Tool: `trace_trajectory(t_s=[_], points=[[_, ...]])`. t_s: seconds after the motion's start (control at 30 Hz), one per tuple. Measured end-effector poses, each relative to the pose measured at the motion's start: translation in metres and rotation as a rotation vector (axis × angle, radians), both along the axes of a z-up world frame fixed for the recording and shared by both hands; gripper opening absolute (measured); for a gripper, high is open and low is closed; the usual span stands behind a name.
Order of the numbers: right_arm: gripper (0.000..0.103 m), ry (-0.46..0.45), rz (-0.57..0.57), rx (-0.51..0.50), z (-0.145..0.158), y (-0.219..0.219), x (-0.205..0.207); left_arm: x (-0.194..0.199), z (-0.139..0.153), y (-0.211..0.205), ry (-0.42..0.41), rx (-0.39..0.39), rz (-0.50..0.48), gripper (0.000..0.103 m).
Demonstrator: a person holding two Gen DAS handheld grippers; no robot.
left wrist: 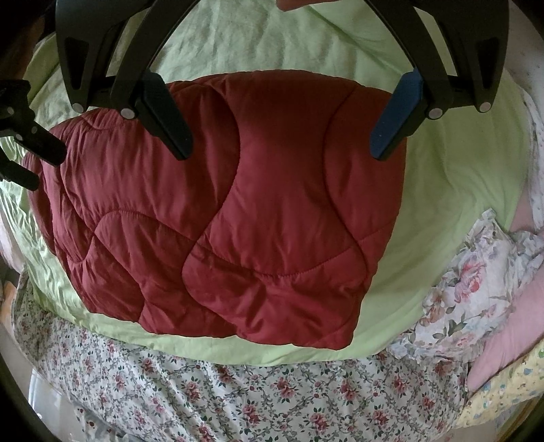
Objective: Fold large clothes
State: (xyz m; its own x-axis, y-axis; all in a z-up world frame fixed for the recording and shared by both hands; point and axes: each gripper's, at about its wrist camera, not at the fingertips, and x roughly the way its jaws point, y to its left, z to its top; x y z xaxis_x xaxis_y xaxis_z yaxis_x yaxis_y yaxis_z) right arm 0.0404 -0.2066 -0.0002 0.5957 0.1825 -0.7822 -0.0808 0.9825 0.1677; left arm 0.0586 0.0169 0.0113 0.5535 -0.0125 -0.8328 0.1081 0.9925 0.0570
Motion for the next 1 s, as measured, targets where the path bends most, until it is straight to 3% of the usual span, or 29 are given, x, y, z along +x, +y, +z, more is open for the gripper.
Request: trace_trajectory(t_s=[1.0], points=[[0.103, -0.022, -0.052, -0.067, 0.0014, 0.0018, -0.0041, -0.0030, 0.0025, 0.0031, -0.005, -0.013, 0.010, 0.103]])
